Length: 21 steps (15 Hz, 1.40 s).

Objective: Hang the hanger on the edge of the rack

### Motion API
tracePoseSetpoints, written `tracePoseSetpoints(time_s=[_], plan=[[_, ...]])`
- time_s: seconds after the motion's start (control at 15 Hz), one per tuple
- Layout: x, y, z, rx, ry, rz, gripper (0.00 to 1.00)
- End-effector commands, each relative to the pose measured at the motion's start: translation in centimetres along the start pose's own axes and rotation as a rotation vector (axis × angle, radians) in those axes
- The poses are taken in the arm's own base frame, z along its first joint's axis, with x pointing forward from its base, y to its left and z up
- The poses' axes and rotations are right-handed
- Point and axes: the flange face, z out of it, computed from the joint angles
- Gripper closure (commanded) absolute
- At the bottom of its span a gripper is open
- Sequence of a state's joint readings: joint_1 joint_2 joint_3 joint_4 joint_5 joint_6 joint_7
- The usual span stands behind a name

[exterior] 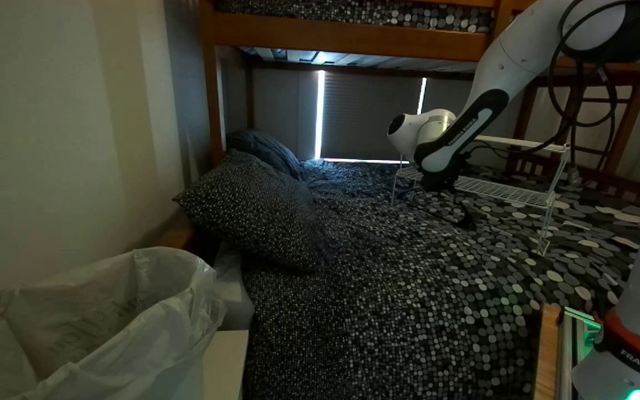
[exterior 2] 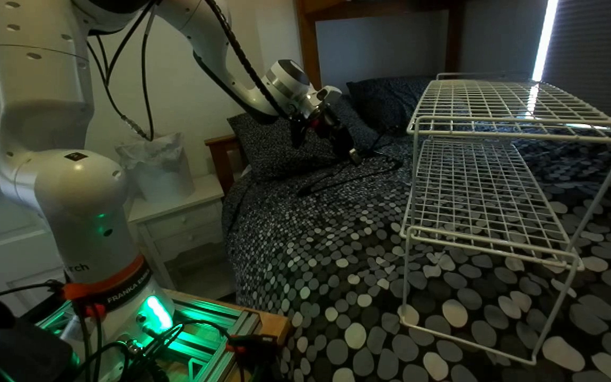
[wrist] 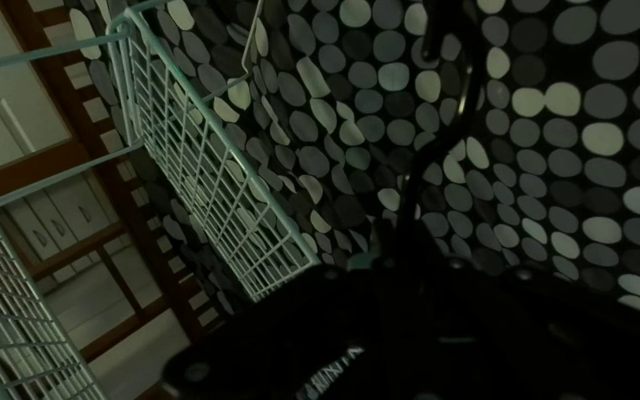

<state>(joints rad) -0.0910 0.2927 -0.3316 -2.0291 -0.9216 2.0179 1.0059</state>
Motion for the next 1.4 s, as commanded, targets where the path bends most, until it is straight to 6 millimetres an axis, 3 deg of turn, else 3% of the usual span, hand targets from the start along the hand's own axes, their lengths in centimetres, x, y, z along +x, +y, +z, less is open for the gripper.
tracePoseSetpoints(time_s=[0.0,0.47,0.53,1.33], plan=[[0.0,0.0,-0.2,0.001,0.001,-0.001,0.91],[0.0,-0.1,-0.2,0.002,0.002,-0.002,0.91],[0.0,-0.1,-0.2,0.002,0.002,-0.002,0.98],[-2.0,0.8,3.6,0.034,0.032,-0.038,0.98]])
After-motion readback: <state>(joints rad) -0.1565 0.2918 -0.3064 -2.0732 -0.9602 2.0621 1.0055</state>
